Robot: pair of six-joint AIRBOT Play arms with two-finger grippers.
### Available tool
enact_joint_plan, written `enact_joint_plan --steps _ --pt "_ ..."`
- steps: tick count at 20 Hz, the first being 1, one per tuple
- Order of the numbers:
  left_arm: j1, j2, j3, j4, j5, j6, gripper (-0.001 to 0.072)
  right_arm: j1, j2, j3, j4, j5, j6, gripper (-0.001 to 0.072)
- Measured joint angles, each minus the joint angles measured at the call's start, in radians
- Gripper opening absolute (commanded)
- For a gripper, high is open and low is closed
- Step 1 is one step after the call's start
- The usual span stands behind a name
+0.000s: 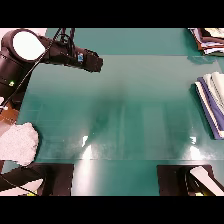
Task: Fold the shirts.
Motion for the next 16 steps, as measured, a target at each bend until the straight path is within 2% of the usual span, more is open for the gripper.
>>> enact_joint_plan --steps 3,7,8,10,11,16 --pt "0.000 0.000 0.000 0.000 -0.002 0.000 0.0029 0.108 0.031 -0.011 0.139 -0.002 0.000 0.0557" --pt "0.000 0.000 0.000 0.000 0.018 0.000 0.0029 0.377 0.054 -0.016 0.217 0.000 0.000 0.0542" --pt "0.000 0.000 0.000 0.000 0.027 0.000 0.0029 0.449 0.056 -0.016 0.225 0.000 0.000 0.0412" --pt "0.000 0.000 0.000 0.000 0.044 0.000 0.0029 0.588 0.059 -0.017 0.239 -0.006 0.000 0.0049" --pt "0.000 0.000 0.000 0.000 0.055 0.000 0.0029 0.653 0.060 -0.017 0.242 -0.017 0.000 0.0019" --pt "0.000 0.000 0.000 0.000 0.089 0.000 0.0029 0.850 0.062 -0.018 0.250 -0.040 -0.009 0.0019"
